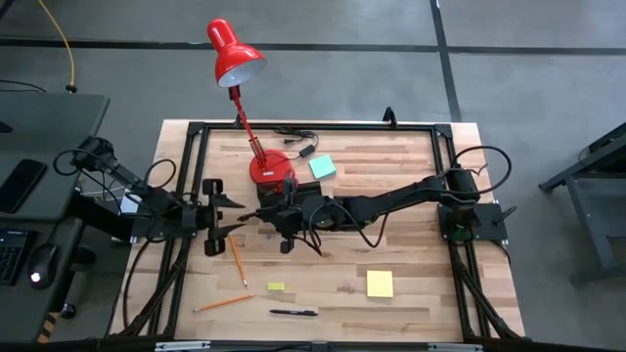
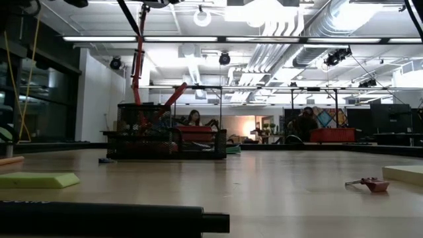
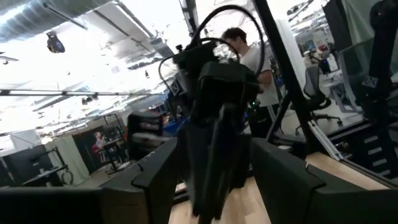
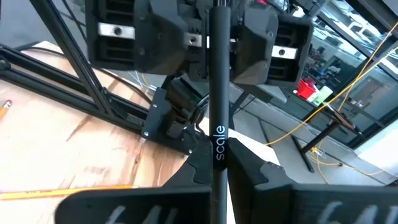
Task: Pick and place office supplies into organizer
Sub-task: Put the top black pen into the desk organizer, then put the black pen into the desk organizer
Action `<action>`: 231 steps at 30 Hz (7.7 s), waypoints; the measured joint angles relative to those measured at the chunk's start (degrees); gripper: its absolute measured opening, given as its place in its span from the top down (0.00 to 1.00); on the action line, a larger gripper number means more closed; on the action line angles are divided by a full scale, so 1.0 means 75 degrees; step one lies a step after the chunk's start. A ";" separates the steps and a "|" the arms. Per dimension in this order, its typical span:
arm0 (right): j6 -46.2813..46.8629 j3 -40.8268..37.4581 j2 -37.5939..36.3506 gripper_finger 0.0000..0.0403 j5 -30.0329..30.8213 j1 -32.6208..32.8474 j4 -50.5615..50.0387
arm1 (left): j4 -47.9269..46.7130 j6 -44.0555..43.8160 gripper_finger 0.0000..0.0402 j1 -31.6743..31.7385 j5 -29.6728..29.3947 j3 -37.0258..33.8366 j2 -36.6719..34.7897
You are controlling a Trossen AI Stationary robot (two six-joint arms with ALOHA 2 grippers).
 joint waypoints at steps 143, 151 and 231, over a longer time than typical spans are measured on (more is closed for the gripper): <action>0.5520 -0.3327 -0.0943 0.86 -0.1059 0.1051 -0.2116 | -0.5513 -0.2463 0.77 0.5276 0.6412 0.0843 -0.1255; 0.5923 -0.1215 -0.0489 0.74 -0.0490 0.2074 -0.4545 | -0.5491 -0.2181 0.77 0.3423 0.4984 0.0834 -0.1222; 0.7821 0.5529 0.4648 0.76 -0.2755 0.2591 -0.9363 | -0.6004 -0.0541 0.77 0.1641 0.2815 0.0974 -0.2377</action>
